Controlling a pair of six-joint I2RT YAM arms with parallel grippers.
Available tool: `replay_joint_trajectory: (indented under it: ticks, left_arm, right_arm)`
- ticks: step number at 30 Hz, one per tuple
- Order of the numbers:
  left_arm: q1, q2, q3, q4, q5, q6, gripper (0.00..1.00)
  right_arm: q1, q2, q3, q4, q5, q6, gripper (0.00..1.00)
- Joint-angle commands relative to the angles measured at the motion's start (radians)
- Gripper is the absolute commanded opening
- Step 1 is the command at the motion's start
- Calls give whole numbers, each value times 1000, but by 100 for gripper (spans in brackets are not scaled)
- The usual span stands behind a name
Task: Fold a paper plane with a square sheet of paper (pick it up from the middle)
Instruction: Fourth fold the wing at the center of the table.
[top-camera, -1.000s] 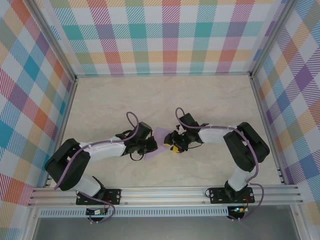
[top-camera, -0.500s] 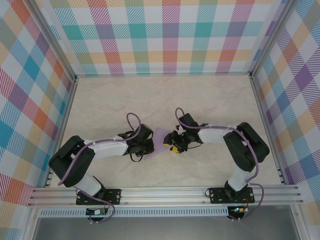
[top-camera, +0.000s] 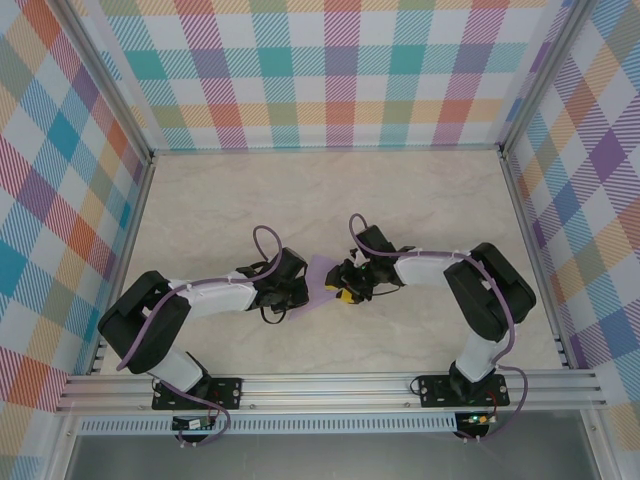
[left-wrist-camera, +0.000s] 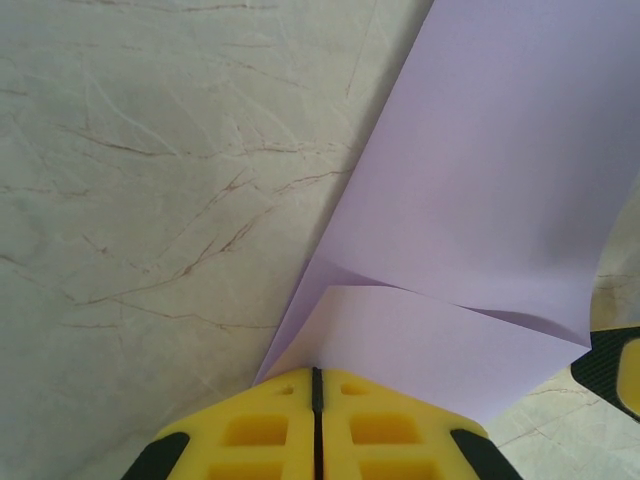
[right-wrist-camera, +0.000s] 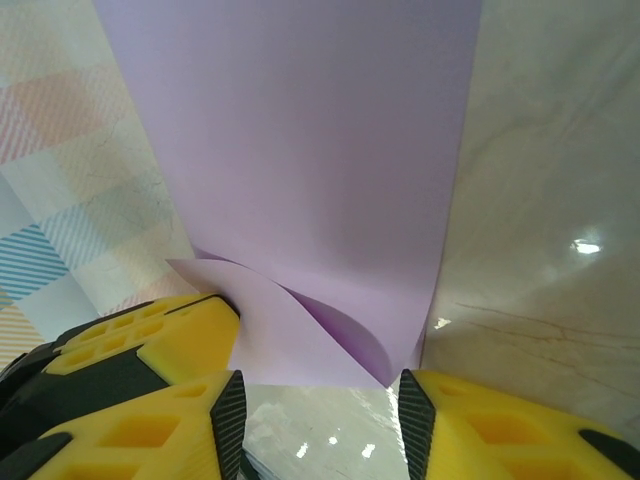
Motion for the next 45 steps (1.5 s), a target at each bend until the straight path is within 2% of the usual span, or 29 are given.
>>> replay_joint_trajectory:
  ticks: [1, 10, 19, 31, 40, 45]
  left_arm:
    - [-4, 25, 10, -34, -40, -8, 7]
    - [-4, 18, 14, -41, -44, -10, 7]
    - [-4, -10, 14, -38, -46, -22, 9]
    - [-3, -88, 42, -107, -89, -15, 23]
    - [-2, -114, 37, -108, -89, -4, 27]
    - [-3, -155, 33, -152, -102, 11, 37]
  right_arm:
    - [9, 21, 24, 19, -24, 20, 45]
    - [10, 35, 17, 48, -27, 51, 43]
    - [14, 43, -7, 115, -16, 140, 34]
    - [33, 92, -16, 193, -53, 212, 26]
    - [33, 75, -40, 193, -53, 230, 25]
    - [32, 66, -34, 148, -18, 215, 11]
